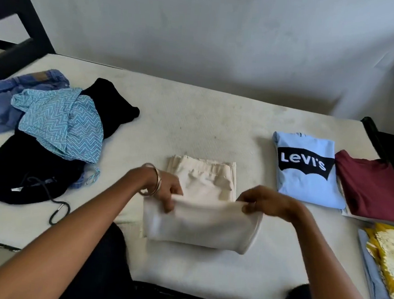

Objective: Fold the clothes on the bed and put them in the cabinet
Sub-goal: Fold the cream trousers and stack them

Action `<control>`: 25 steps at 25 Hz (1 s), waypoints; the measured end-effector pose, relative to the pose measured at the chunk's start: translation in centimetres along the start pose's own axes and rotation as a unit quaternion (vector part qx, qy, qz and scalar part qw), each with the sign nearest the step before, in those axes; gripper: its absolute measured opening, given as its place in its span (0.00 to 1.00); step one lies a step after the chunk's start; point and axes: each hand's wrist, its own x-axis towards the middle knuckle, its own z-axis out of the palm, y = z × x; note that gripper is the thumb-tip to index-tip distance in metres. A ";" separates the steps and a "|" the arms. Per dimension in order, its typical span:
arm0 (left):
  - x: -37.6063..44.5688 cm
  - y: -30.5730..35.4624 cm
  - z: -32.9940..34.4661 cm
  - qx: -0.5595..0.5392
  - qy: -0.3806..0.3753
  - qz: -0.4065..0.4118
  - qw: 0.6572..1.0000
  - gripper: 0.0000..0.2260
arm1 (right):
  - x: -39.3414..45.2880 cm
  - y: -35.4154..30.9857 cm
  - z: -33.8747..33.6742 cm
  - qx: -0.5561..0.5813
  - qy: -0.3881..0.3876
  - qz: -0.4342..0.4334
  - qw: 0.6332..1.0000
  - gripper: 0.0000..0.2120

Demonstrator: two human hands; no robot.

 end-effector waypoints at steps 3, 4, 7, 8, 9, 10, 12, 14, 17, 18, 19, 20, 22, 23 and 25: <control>4.0 -3.6 -4.2 0.037 0.247 -0.092 0.964 0.12 | 6.5 0.3 -3.6 0.027 0.242 -0.054 0.968 0.13; 5.3 -4.5 -4.4 0.034 0.346 -0.131 0.928 0.15 | 8.7 0.4 -3.6 0.019 0.327 -0.042 0.944 0.15; 9.2 -5.4 -1.8 -0.086 0.545 -0.195 0.811 0.16 | 13.3 0.7 -0.8 -0.007 0.407 0.089 0.909 0.19; 10.4 -5.2 0.1 -0.153 0.526 -0.242 0.801 0.18 | 14.0 0.8 1.1 -0.015 0.373 0.128 0.919 0.21; 11.5 -4.7 2.3 -0.229 0.470 -0.300 0.798 0.22 | 14.5 1.2 3.2 -0.007 0.340 0.164 0.926 0.24; 12.3 -4.1 4.4 -0.294 0.399 -0.348 0.796 0.29 | 14.7 1.6 5.3 0.022 0.332 0.191 0.924 0.28; 13.4 -3.6 7.8 -0.355 0.323 -0.377 0.792 0.39 | 14.9 2.8 8.6 0.118 0.380 0.239 0.886 0.34; 14.4 -4.1 9.3 -0.369 0.352 -0.351 0.785 0.39 | 15.3 4.4 9.7 0.170 0.414 0.288 0.846 0.31; 15.7 -5.1 8.5 -0.414 0.424 -0.316 0.741 0.26 | 16.0 5.5 9.2 0.141 0.462 0.242 0.842 0.17; 16.1 -5.4 8.0 -0.411 0.442 -0.319 0.731 0.21 | 16.4 5.3 8.8 0.135 0.496 0.203 0.834 0.14; 16.4 -5.8 7.5 -0.404 0.455 -0.327 0.723 0.18 | 16.7 5.0 8.6 0.132 0.523 0.169 0.825 0.12; 16.7 -6.1 7.3 -0.397 0.471 -0.335 0.713 0.16 | 17.0 4.6 8.5 0.127 0.536 0.148 0.821 0.13; 17.3 -6.2 7.1 -0.407 0.483 -0.345 0.694 0.15 | 17.5 4.5 8.7 0.122 0.523 0.174 0.825 0.16; 17.6 -6.2 7.2 -0.422 0.479 -0.344 0.688 0.16 | 17.7 4.7 8.7 0.127 0.499 0.224 0.828 0.17; 17.8 -6.4 7.4 -0.466 0.465 -0.332 0.675 0.20 | 17.7 5.4 8.5 0.141 0.416 0.304 0.846 0.27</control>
